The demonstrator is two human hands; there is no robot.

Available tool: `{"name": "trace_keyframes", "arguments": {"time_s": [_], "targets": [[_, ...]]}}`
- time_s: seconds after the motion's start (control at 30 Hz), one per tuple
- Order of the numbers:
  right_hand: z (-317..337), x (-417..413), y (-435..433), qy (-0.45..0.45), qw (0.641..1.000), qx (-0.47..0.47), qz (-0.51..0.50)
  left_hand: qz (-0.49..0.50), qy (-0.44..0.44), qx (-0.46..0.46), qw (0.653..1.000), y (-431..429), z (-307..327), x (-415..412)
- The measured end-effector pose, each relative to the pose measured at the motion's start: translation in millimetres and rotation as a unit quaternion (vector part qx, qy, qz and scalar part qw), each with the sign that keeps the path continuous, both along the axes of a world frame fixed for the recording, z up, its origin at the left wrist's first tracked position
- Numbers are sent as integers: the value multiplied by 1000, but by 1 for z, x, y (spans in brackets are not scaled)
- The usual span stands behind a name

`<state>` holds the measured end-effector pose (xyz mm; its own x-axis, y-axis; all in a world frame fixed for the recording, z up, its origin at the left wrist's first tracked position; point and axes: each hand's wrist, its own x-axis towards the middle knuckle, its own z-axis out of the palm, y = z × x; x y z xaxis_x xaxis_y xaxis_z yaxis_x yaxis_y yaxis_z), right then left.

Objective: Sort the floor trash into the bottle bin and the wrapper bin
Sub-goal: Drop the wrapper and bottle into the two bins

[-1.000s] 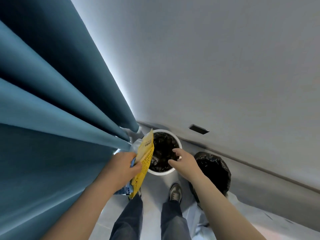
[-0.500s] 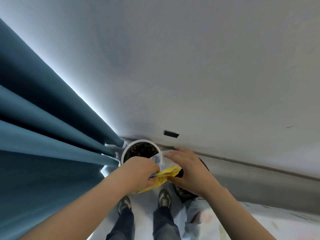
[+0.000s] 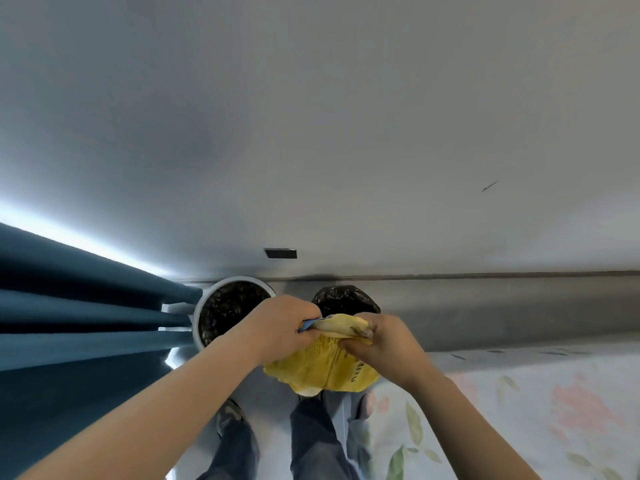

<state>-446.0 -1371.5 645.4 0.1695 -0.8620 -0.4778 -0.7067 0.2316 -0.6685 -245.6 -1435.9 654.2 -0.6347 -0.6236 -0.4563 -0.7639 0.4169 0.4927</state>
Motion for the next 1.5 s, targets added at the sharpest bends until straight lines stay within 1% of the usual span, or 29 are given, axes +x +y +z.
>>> {"name": "trace_keyframes", "arguments": {"time_s": [0.1, 0.2, 0.27, 0.37, 0.5, 0.6, 0.8, 0.9, 0.97, 1.03, 1.27, 1.5], "targets": [[-17, -18, 7, -7, 999, -6, -33, -22, -3, -1, 1000, -6, -23, -23], [-41, -32, 10, 32, 998, 13, -48, -15, 1, 3, 1000, -9, -48, -44], [-61, -40, 12, 51, 995, 29, -82, 10, 14, 27, 999, -10, -65, -57], [-93, -50, 13, 88, 990, 41, -104, 34, 15, 68, 997, -9, -94, -69], [-142, -56, 14, 174, 972, 80, -135, 69, -11, 56, 996, -7, -128, -66], [-179, -53, 13, 227, 957, 101, -150, 68, -45, 60, 995, -6, -148, -56], [-242, -39, 1, 280, 934, 175, -135, 84, -76, 113, 987, 2, -183, -30], [-269, -32, -7, 287, 926, 209, -128, 111, -69, 121, 984, 2, -198, -17], [-282, -28, -10, 263, 928, 221, -144, 123, -71, 120, 982, 2, -205, -11], [-288, -24, -12, 235, 933, 214, -167, 129, -74, 121, 982, 1, -209, -7], [-285, -26, -7, 204, 947, 211, -134, 148, -64, 126, 979, -2, -209, -2], [-280, -35, -2, 217, 944, 209, -134, 128, -52, 109, 984, 0, -204, -12]]}}
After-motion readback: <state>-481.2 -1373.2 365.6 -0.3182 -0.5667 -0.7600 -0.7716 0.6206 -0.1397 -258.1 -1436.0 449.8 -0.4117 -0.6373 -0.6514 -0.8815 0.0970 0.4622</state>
